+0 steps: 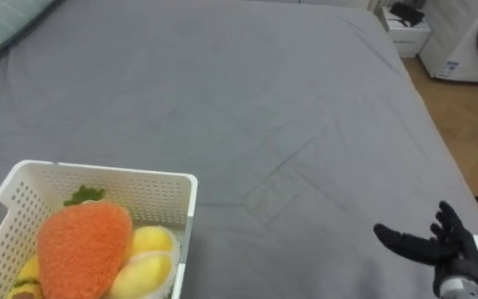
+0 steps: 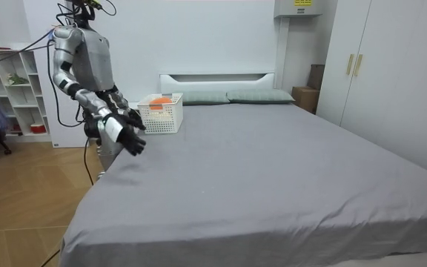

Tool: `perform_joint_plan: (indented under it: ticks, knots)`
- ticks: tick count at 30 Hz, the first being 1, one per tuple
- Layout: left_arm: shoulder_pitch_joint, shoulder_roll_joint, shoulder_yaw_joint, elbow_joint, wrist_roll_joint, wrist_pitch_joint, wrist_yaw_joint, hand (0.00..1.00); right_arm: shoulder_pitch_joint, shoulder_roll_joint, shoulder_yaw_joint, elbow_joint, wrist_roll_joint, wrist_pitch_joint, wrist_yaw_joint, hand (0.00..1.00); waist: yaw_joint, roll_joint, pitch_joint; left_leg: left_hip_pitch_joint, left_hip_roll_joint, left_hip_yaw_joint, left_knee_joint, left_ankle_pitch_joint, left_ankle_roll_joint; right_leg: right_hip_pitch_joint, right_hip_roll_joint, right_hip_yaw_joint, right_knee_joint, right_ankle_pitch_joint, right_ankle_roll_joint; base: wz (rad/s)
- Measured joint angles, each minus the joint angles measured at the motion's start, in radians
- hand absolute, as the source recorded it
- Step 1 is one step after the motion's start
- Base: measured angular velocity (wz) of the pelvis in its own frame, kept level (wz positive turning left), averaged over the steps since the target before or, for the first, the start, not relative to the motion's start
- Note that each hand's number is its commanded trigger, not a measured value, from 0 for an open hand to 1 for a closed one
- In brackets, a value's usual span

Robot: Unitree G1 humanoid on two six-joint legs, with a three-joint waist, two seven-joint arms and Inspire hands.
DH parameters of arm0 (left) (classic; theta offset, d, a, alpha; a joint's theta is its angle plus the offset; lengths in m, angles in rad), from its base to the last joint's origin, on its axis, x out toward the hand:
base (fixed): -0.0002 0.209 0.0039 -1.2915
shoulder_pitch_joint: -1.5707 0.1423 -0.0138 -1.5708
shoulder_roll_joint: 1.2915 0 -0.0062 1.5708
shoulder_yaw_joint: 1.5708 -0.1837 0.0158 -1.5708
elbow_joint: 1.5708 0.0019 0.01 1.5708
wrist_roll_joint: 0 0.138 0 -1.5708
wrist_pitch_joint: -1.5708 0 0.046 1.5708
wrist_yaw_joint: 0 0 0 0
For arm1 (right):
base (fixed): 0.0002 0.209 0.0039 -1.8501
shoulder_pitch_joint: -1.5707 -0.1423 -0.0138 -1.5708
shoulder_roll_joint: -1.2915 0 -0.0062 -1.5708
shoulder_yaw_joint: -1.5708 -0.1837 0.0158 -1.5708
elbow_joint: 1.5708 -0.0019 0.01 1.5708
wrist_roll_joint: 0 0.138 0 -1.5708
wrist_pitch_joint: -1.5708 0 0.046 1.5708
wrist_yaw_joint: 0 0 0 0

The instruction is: Collect toys from the bed

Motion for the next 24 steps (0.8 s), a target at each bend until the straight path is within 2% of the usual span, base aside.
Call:
perform_joint_plan:
  ticks: [6,8,11,13,16,19,24]
  knots:
    - [0.010,-0.006,0.008,0.006,-0.016,0.000,0.003,0.00,-0.005,0.038,-0.019,0.387,0.040,-0.006,0.048,0.00,-0.023,0.008,0.0028,0.005,0.005,0.006,0.000,-0.006,-0.004,0.007,0.006,0.010,-0.001,0.001,-0.001,-0.03]
    - [0.013,-0.007,0.009,0.016,-0.016,-0.001,0.001,0.00,-0.005,0.042,-0.029,0.512,0.039,-0.007,0.063,0.00,-0.032,0.011,0.0078,0.003,0.004,0.006,0.001,-0.007,-0.004,0.010,0.006,0.011,0.000,0.001,-0.001,0.00]
    - [0.013,-0.008,0.011,0.025,-0.016,-0.001,0.001,0.00,-0.002,0.059,-0.039,0.615,0.018,-0.008,0.075,0.00,-0.043,0.014,0.0095,-0.001,0.005,0.005,0.001,-0.008,-0.005,0.003,0.007,0.013,0.000,0.001,-0.002,-0.01]
    - [0.014,-0.013,0.019,0.026,-0.013,-0.001,0.001,0.00,0.000,0.070,-0.039,0.679,0.012,-0.003,0.091,0.00,-0.042,0.011,0.0074,-0.001,0.005,0.006,0.002,-0.008,-0.005,0.002,0.008,0.017,-0.001,0.000,-0.002,-0.04]
    - [0.018,-0.028,0.042,0.026,0.008,0.002,0.001,0.00,0.007,0.075,-0.036,0.747,-0.032,0.016,0.141,0.00,-0.040,0.015,0.0083,-0.001,0.004,0.010,0.002,-0.008,-0.005,0.001,0.007,0.020,-0.003,-0.001,-0.002,-0.04]
    - [0.015,-0.029,0.045,0.027,0.011,0.020,0.000,0.00,-0.002,0.071,-0.020,0.815,-0.125,0.040,0.198,0.00,-0.039,0.013,0.0067,0.004,0.004,0.010,0.002,-0.008,-0.005,0.005,0.008,0.018,-0.003,-0.002,-0.002,0.00]
    - [0.007,-0.026,0.035,0.035,0.015,0.066,-0.007,0.00,-0.054,0.067,0.058,0.901,-0.370,0.125,0.271,0.00,-0.038,0.015,0.0064,0.009,0.004,0.009,0.002,-0.008,-0.005,0.005,0.007,0.013,-0.002,-0.007,-0.003,0.01]
